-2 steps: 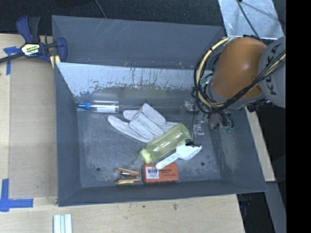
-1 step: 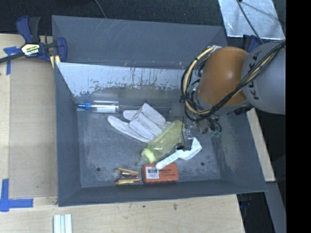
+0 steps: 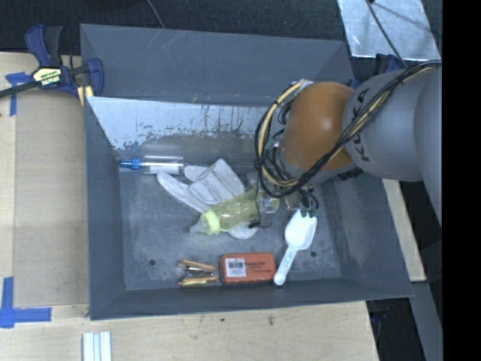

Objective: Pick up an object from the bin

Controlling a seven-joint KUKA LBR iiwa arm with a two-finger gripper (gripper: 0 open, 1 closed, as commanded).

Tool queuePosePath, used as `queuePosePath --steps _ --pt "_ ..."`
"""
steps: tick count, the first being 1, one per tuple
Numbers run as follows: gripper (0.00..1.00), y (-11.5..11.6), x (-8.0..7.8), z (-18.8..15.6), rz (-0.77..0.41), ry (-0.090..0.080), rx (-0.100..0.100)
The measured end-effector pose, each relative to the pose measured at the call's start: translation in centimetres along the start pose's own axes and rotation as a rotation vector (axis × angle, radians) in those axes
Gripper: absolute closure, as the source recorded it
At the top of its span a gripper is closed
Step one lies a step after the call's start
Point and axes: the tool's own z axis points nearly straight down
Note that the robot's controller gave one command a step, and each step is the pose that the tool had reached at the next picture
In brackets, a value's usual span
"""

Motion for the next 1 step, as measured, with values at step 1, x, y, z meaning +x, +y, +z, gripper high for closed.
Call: queuePosePath --steps 1 --pt "1.0 0.0 0.0 0.0 0.0 0.0 0.0"
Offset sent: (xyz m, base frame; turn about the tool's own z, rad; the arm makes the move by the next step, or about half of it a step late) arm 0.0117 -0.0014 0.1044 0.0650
